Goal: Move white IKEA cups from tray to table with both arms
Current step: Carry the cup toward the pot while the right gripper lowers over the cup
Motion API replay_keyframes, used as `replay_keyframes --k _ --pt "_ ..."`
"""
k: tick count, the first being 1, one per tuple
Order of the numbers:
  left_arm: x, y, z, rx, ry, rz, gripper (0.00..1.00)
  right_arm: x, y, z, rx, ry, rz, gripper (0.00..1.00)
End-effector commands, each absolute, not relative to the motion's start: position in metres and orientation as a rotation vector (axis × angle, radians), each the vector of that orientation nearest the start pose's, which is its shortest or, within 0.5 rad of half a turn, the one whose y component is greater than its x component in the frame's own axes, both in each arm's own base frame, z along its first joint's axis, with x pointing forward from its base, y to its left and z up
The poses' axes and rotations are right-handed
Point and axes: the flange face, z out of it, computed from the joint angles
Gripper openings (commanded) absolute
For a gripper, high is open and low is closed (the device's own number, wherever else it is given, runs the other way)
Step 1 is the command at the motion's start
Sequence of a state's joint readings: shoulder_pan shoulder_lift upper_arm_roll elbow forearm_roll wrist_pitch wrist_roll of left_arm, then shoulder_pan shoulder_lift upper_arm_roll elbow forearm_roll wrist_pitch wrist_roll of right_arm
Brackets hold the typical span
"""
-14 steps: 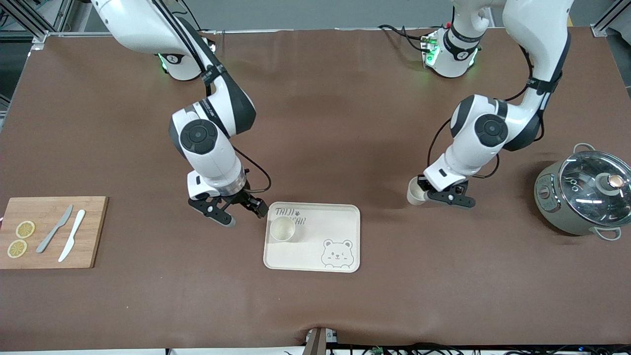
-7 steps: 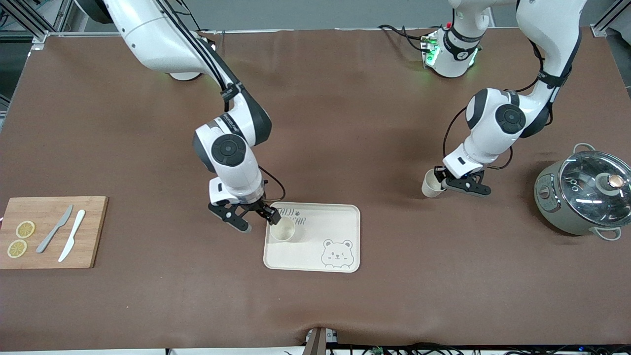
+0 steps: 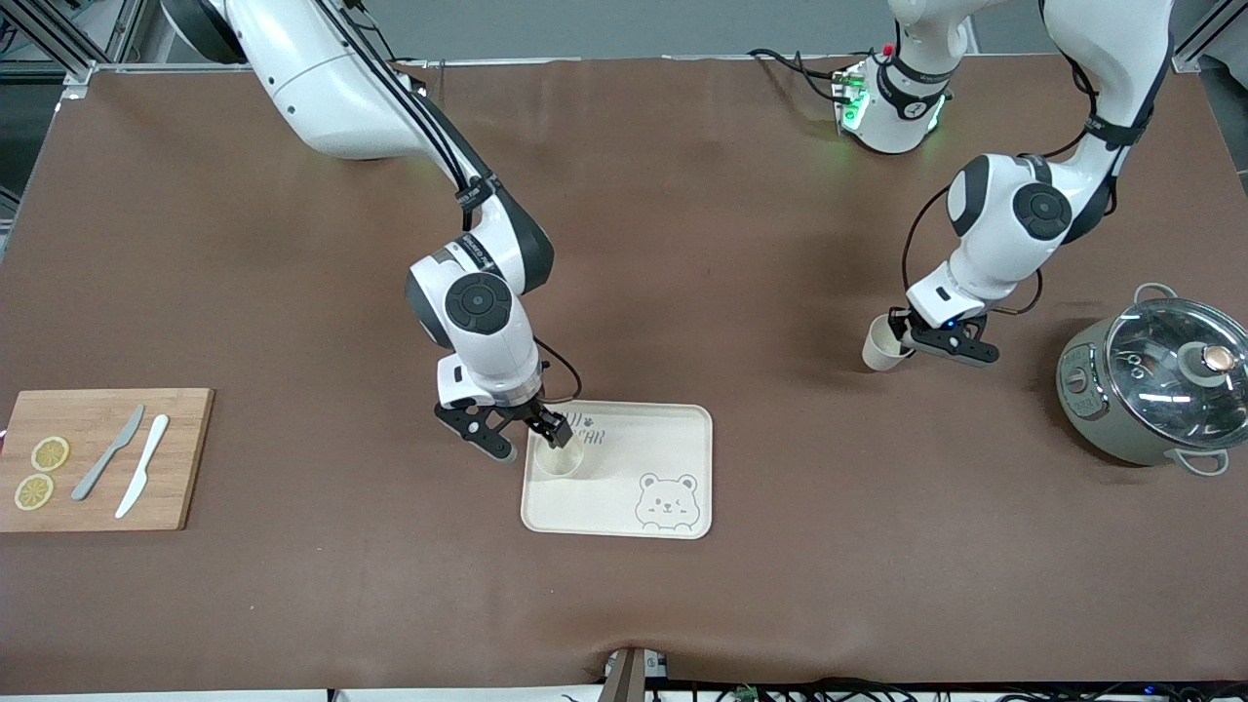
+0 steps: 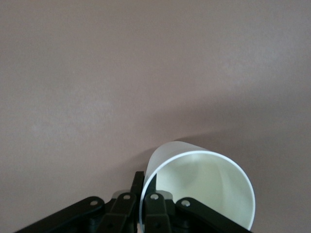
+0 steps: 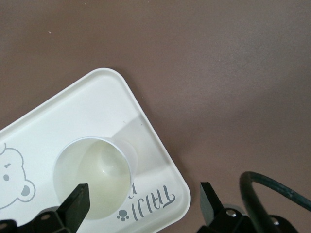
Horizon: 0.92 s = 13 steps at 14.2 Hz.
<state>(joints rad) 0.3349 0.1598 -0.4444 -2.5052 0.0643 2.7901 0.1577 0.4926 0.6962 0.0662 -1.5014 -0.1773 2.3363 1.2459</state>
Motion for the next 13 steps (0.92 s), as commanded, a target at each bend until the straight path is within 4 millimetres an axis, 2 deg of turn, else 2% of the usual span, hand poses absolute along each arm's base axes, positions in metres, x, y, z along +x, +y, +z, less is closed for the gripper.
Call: replay_keyframes --k 1,7,11,13 --pt "0.456 -0.057 0.251 -3.087 0.523 -0.245 0.0 0.63 0.377 0.261 -2.944 0.909 -0.305 1.0" --pt "0.445 -0.02 0.245 -3.064 0.565 -0.197 0.0 0.633 0.372 0.242 -2.954 0.908 -0.314 1.0" --pt "0.433 -0.015 0.235 -3.064 0.595 -0.127 0.0 0.633 0.371 0.232 -2.965 0.89 -0.327 1.0" --pt "0.427 -0.001 0.232 -3.063 0.603 -0.074 0.0 0.634 0.37 0.226 -2.964 0.89 -0.33 1.0"
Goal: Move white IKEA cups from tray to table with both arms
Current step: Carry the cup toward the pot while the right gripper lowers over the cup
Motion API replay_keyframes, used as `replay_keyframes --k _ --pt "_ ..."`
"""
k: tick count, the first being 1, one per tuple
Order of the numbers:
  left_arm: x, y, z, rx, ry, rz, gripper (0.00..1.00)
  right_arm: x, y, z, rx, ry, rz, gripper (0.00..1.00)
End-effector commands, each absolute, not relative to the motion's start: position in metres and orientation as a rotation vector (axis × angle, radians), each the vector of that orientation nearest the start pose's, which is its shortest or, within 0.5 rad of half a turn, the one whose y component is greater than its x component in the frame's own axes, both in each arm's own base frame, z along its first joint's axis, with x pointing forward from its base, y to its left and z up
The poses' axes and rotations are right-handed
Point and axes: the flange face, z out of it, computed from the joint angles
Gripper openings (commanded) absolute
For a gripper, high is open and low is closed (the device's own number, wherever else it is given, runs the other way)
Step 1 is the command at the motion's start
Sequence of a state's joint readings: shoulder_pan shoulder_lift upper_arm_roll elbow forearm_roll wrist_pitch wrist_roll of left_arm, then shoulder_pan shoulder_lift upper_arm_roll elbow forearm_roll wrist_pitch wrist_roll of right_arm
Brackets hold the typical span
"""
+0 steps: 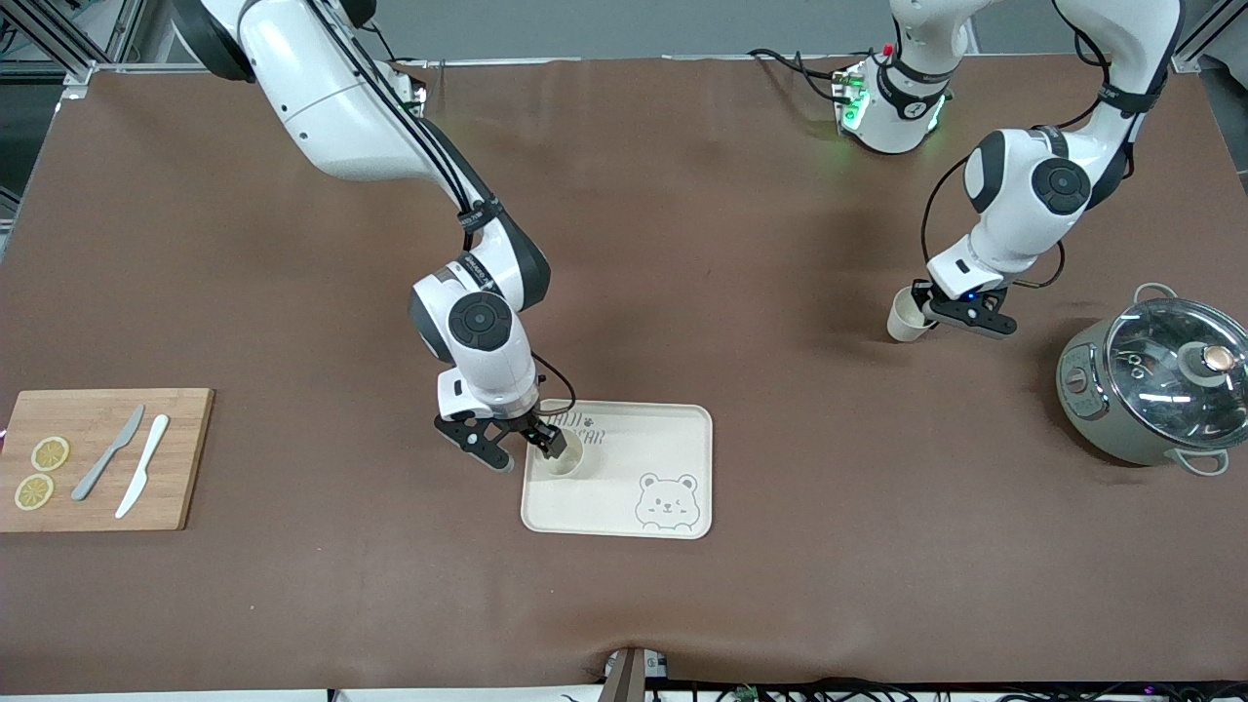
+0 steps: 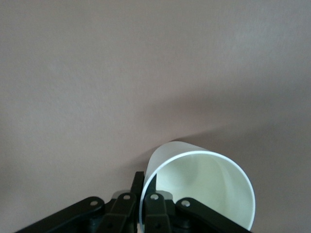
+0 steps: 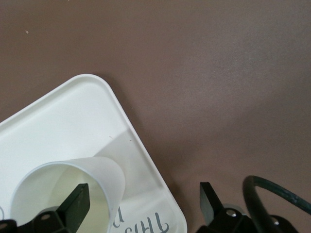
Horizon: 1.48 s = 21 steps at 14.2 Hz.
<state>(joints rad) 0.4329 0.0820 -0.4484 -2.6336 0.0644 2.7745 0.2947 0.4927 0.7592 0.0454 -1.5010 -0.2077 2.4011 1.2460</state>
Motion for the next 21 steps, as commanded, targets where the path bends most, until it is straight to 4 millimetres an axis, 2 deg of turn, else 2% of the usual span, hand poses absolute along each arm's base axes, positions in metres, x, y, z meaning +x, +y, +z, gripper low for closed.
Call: replay_keyframes --k 1,7,10,12,14,16,20,21 --pt "0.426 0.0 0.232 -3.071 0.605 -0.06 0.0 0.634 0.371 0.225 -2.963 0.886 -0.331 1.0" --pt "0.422 0.009 0.242 -3.252 0.63 -0.05 0.0 0.633 0.373 0.227 -2.959 0.878 -0.334 1.0" --pt "0.427 -0.001 0.245 -3.262 0.653 -0.07 0.0 0.634 0.375 0.229 -2.957 0.876 -0.336 1.0" --pt "0.431 -0.003 0.249 -3.254 0.667 -0.1 0.0 0.634 0.376 0.23 -2.956 0.878 -0.331 0.89" --pt "0.437 -0.002 0.251 -3.229 0.674 -0.166 0.0 0.635 0.376 0.234 -2.954 0.883 -0.33 0.83" --pt "0.441 0.0 0.247 -3.214 0.666 -0.217 0.0 0.635 0.377 0.236 -2.946 0.885 -0.331 0.7" --pt "0.443 0.006 0.24 -3.202 0.686 -0.244 0.0 0.635 0.377 0.235 -2.935 0.915 -0.332 0.64" --pt "0.443 0.006 0.237 -3.204 0.686 -0.243 0.0 0.635 0.377 0.235 -2.934 0.917 -0.332 0.58"
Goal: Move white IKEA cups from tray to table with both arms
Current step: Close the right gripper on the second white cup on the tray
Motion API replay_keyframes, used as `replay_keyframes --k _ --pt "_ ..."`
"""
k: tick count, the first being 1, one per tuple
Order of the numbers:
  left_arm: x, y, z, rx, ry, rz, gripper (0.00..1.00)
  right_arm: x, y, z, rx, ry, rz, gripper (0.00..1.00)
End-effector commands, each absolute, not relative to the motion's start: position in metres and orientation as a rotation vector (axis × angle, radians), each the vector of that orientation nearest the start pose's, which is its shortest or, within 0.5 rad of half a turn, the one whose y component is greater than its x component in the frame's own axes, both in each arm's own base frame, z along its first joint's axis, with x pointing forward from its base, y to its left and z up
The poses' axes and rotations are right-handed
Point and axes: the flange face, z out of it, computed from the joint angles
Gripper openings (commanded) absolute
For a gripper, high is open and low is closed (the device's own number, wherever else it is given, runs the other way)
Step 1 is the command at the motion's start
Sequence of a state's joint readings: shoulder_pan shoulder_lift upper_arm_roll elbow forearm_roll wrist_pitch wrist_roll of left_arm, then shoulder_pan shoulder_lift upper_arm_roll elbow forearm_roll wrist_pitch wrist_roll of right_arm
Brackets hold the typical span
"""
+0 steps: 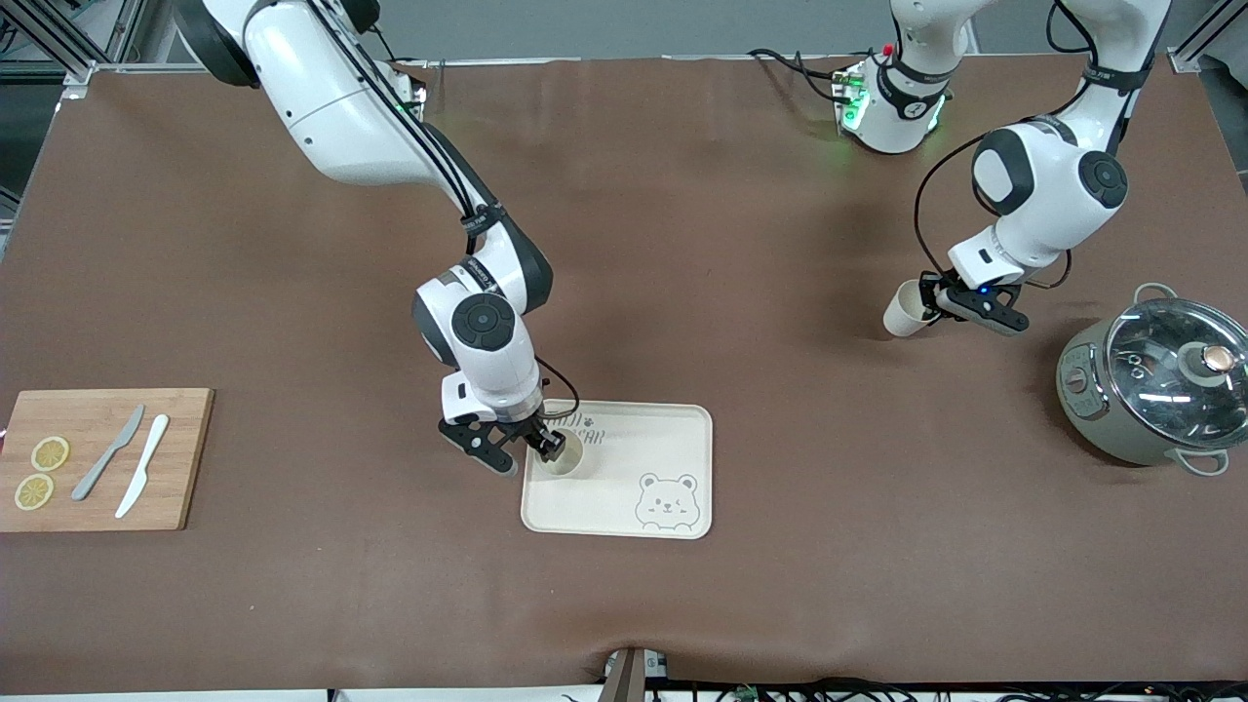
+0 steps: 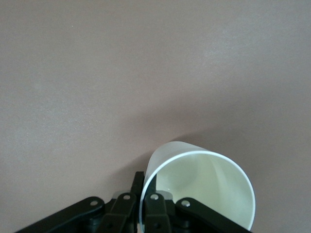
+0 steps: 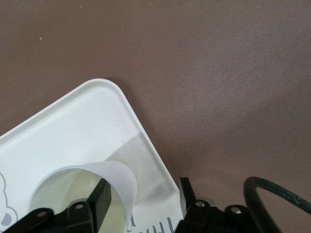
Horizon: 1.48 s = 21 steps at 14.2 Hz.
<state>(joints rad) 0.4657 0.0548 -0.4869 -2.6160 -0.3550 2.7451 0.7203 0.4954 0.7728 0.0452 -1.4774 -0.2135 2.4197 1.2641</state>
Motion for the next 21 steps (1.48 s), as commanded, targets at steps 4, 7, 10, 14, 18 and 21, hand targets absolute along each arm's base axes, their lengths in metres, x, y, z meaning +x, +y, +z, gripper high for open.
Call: replay_keyframes --k 4,7,10,14,18,21 --pt "0.444 0.007 0.218 -3.226 0.682 -0.229 0.0 0.636 0.376 0.233 -2.936 0.917 -0.33 0.47" --pt "0.444 0.007 0.216 -3.228 0.689 -0.222 0.0 0.636 0.376 0.233 -2.937 0.918 -0.329 0.34" --pt "0.443 0.007 0.216 -3.225 0.697 -0.218 0.0 0.636 0.376 0.233 -2.938 0.92 -0.328 0.2" --pt "0.441 0.009 0.216 -3.22 0.698 -0.213 0.0 0.635 0.377 0.233 -2.922 0.955 -0.329 0.05" --pt "0.442 0.01 0.218 -3.193 0.749 -0.209 0.0 0.636 0.376 0.233 -2.931 0.945 -0.338 0.0" --pt "0.443 0.02 0.221 -3.172 0.757 -0.211 0.0 0.635 0.376 0.232 -2.934 0.941 -0.337 0.0"
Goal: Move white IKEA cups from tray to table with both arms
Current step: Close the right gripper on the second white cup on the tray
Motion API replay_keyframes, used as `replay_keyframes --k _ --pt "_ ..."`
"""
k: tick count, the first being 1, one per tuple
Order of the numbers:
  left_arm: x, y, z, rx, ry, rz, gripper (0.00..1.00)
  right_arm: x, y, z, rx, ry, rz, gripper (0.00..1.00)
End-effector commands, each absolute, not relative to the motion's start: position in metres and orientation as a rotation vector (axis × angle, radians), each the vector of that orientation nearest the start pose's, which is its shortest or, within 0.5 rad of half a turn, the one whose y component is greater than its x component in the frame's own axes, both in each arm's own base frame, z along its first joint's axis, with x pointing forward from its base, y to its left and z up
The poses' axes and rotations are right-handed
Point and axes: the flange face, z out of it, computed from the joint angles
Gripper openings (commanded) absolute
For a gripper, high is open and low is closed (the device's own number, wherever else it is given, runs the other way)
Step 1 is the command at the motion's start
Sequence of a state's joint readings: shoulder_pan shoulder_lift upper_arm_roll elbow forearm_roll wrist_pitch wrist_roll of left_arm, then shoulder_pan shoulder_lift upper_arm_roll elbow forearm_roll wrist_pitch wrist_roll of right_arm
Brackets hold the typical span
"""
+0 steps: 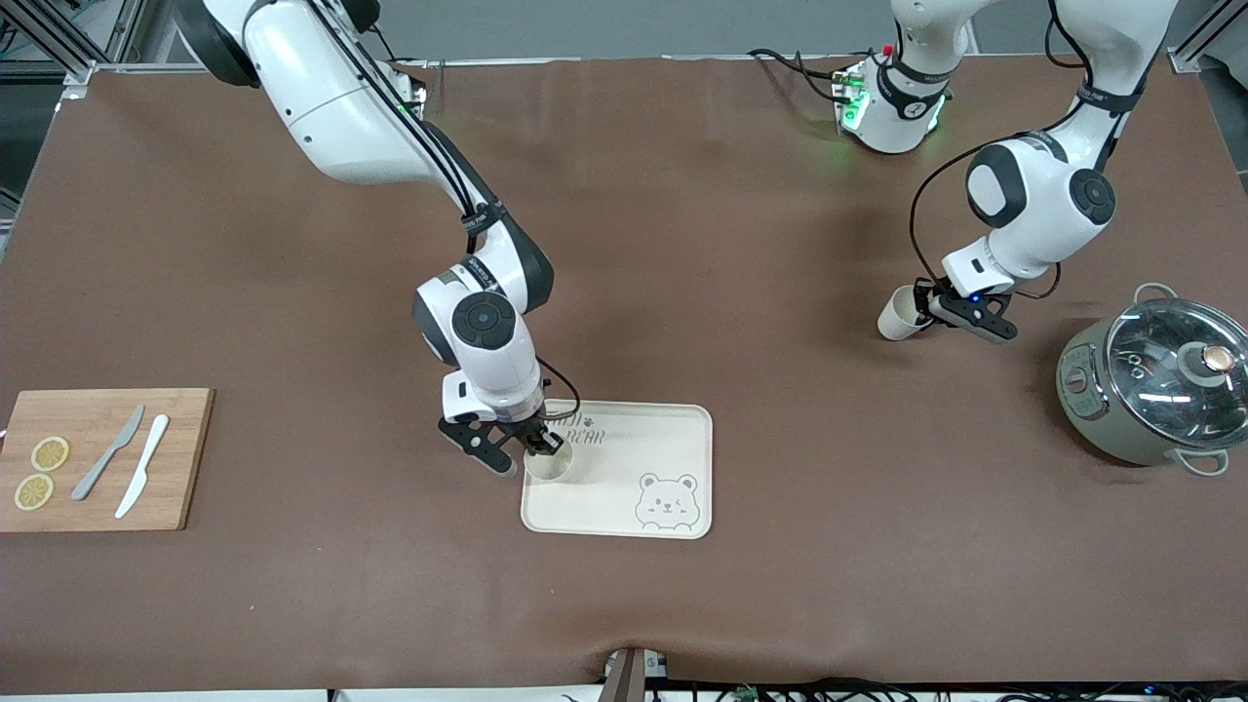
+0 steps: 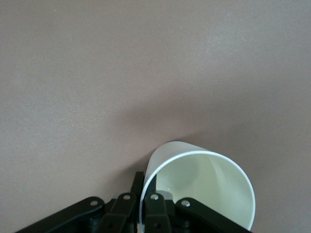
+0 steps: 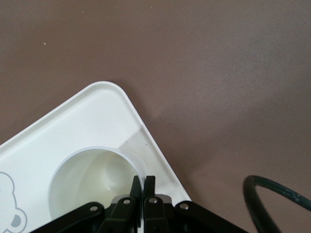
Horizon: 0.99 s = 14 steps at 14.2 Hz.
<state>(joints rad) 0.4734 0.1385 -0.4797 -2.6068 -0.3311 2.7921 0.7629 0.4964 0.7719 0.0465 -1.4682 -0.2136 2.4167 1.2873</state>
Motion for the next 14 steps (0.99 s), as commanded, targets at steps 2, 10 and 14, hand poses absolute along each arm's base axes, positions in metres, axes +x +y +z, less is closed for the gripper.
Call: replay_keyframes --k 2,10,14 --pt "0.443 0.029 0.222 -3.148 0.778 -0.202 0.0 0.637 0.376 0.238 -2.93 0.935 -0.343 0.0" --pt "0.443 0.029 0.22 -3.152 0.776 -0.194 0.0 0.64 0.373 0.288 -2.964 0.964 -0.302 0.0" --pt "0.443 0.029 0.223 -3.144 0.783 -0.202 0.48 0.642 0.343 0.351 -3.002 0.857 -0.201 0.0"
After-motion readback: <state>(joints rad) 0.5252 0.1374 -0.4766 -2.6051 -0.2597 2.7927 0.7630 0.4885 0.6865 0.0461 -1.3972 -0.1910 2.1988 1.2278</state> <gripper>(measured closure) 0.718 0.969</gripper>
